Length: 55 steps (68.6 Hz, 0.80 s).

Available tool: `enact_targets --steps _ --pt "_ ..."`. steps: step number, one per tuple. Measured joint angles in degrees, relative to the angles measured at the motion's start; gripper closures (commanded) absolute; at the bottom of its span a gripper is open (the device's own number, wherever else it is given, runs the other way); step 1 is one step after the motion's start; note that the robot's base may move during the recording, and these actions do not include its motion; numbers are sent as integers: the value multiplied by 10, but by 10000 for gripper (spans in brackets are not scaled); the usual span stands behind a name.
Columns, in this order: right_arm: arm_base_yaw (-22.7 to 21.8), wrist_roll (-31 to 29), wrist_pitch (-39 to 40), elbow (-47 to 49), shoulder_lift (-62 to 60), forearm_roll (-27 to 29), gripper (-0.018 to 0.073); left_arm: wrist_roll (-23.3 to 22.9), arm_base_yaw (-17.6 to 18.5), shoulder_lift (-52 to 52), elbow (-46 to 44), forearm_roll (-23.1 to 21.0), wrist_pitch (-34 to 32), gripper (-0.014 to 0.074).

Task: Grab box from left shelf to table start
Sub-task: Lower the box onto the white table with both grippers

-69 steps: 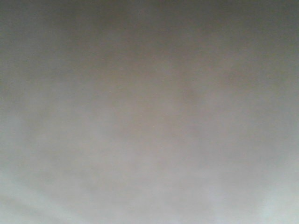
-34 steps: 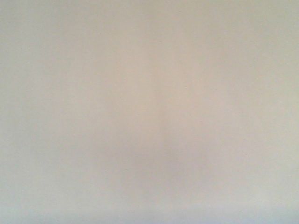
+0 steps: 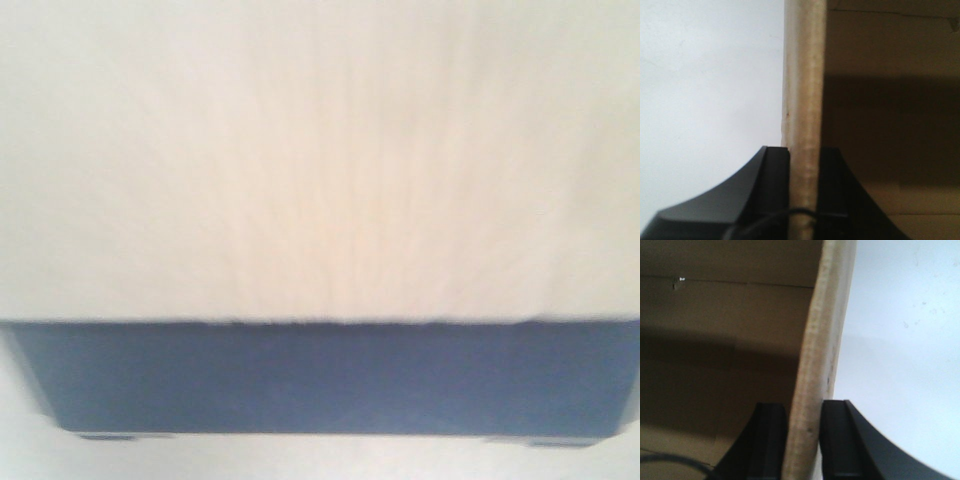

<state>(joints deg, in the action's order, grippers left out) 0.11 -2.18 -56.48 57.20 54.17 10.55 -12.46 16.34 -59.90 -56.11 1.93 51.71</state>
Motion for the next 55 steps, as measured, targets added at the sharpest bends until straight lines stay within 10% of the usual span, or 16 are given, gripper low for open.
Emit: enact_targets --steps 30,55 --pt "0 -25 74 15 125 5 447 1 -53 -96 -29 -47 -22 666" --pt "0 -26 54 13 135 -32 -57 19 -65 -102 -39 -24 -37 90"
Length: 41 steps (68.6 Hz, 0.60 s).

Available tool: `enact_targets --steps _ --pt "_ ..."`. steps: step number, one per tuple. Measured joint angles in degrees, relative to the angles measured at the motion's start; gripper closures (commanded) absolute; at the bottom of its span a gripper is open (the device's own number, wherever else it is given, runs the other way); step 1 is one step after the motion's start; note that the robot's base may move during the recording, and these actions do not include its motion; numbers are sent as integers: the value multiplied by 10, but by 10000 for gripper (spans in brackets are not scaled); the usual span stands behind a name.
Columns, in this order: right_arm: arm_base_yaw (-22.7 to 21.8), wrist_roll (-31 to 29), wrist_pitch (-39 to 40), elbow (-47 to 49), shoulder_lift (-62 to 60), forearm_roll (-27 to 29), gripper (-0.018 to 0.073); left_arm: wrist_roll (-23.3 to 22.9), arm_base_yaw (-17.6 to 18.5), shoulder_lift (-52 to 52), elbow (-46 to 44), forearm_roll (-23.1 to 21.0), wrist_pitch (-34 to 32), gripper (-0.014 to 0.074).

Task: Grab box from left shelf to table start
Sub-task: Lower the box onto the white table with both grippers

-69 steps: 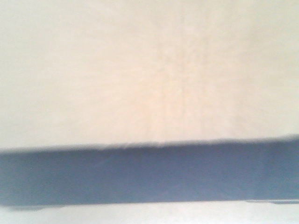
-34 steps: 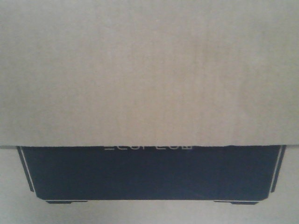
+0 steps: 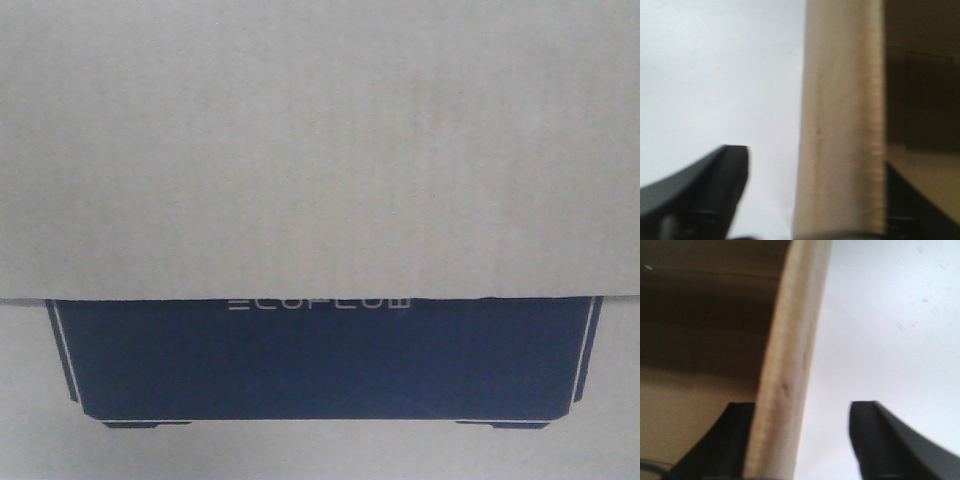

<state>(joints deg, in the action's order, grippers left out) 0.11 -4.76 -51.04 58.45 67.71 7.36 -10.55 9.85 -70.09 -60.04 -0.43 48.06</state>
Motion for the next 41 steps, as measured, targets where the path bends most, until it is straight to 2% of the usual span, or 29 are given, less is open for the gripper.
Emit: enact_targets --steps 13,34,41 --pt "-1 0 -20 14 0 -19 -56 -7 -4 -13 -25 20 6 88" --pt "-1 16 -31 89 -51 -20 -52 9 -4 9 -95 29 63 104" --pt "-1 21 -30 95 -101 -20 37 11 -4 62 -100 32 63 186"
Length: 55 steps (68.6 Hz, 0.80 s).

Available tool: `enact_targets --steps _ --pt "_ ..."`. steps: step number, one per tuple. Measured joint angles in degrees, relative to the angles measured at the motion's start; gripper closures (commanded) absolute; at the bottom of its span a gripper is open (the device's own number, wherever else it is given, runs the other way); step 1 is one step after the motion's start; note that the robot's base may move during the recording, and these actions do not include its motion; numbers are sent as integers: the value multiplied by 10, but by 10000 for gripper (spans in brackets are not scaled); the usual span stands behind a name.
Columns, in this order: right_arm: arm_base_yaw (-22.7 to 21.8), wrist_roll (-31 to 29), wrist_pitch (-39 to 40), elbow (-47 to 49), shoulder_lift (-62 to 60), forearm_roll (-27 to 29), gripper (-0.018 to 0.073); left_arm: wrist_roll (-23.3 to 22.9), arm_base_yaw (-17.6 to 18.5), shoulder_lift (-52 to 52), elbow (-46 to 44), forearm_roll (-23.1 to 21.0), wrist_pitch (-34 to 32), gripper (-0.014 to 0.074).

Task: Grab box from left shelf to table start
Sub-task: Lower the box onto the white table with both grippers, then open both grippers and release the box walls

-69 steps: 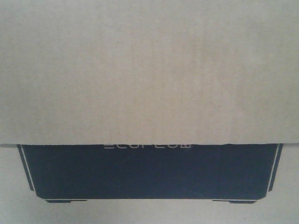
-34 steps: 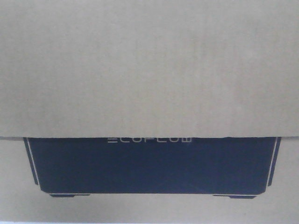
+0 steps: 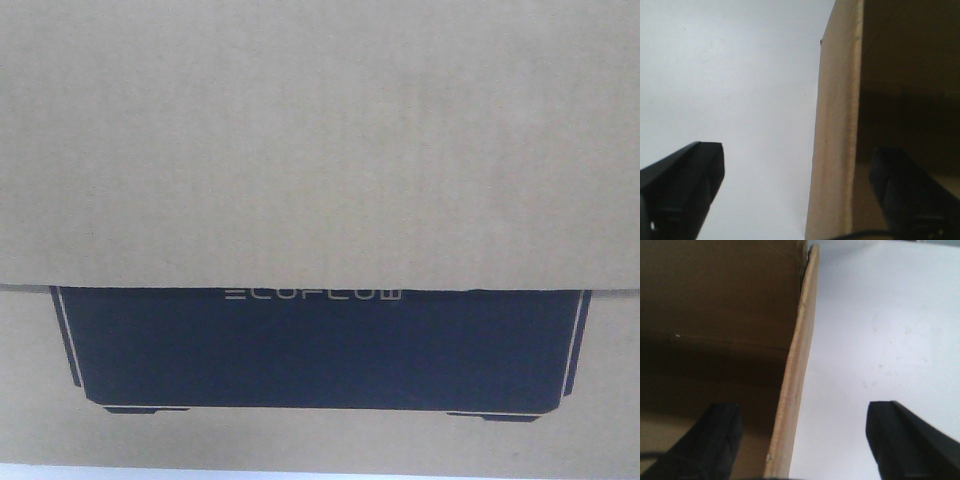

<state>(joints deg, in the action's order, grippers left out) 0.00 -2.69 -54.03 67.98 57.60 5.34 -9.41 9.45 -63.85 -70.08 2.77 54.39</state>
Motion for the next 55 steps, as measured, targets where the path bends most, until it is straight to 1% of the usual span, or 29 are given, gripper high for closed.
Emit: enact_targets --steps 5,9,16,18,20,23,25,28,40,47,55 --pt "0 3 0 -5 -39 0 145 1 0 44 9 5 -4 267" --pt "0 3 0 -20 -71 0 259 2 0 89 26 10 -14 353" --pt "0 5 7 -66 -141 0 444 4 0 177 87 17 -44 520" --pt "0 5 11 -87 -159 0 472 4 0 199 106 18 -53 553" --pt "0 5 16 -104 -184 0 514 5 0 221 132 18 -61 606" --pt "0 5 25 -131 -215 0 505 5 0 260 165 20 -74 678" --pt "0 5 32 -156 -234 0 501 5 0 281 187 22 -81 706" --pt "0 5 43 -186 -269 0 501 5 0 311 226 23 -93 689" --pt "0 5 78 -315 -398 -1 501 5 0 430 357 27 -124 696" --pt "0 5 104 -376 -468 -2 501 5 0 488 414 30 -151 696" --pt "0 5 132 -423 -526 -1 501 6 0 538 457 32 -188 696"
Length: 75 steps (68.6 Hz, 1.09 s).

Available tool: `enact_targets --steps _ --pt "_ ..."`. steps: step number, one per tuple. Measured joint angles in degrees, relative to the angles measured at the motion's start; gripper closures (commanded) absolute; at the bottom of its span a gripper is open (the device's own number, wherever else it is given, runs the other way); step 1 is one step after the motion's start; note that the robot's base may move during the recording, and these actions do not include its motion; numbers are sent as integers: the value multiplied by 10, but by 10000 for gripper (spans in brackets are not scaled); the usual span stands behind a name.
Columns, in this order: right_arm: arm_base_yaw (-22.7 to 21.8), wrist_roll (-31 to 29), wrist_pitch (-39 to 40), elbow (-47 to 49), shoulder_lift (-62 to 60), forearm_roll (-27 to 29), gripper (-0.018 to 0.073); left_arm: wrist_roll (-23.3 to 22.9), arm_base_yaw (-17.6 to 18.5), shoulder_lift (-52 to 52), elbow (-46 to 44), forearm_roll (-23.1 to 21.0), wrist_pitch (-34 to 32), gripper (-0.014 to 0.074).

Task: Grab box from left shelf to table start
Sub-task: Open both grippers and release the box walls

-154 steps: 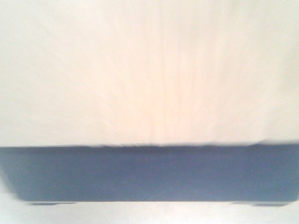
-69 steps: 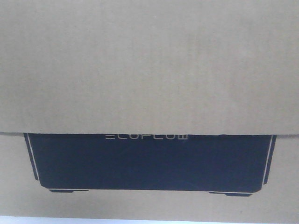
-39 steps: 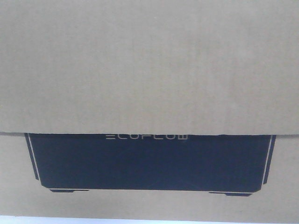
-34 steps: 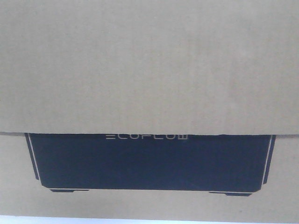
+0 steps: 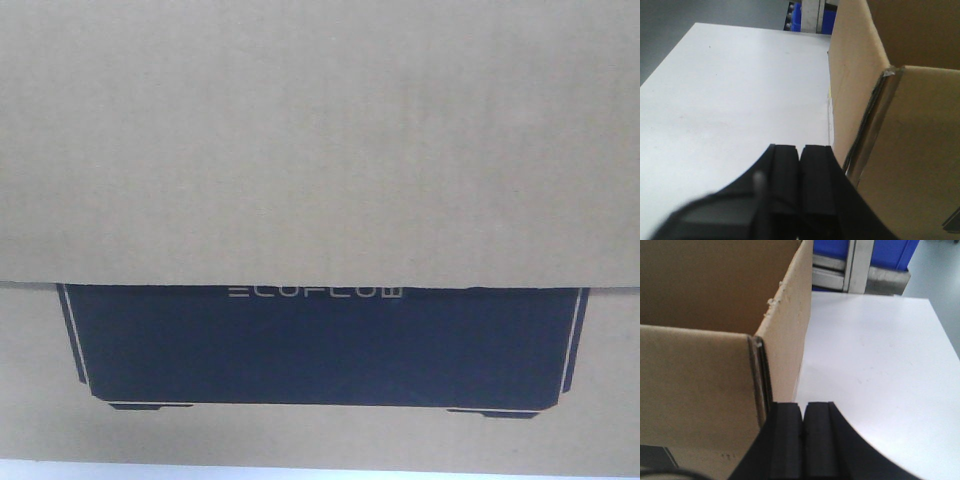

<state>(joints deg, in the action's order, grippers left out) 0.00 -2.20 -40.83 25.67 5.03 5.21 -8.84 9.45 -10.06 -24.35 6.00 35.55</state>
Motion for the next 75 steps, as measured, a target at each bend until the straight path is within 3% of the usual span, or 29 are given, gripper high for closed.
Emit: enact_targets --steps 60,69,75 --pt "0 0 31 -35 -37 -1 501 0 0 25 25 2 -21 696" --pt "0 0 31 -35 -37 -1 501 7 -1 45 44 -27 -25 696" --pt "0 0 31 -35 -37 -1 501 44 -1 72 77 -60 -39 696"
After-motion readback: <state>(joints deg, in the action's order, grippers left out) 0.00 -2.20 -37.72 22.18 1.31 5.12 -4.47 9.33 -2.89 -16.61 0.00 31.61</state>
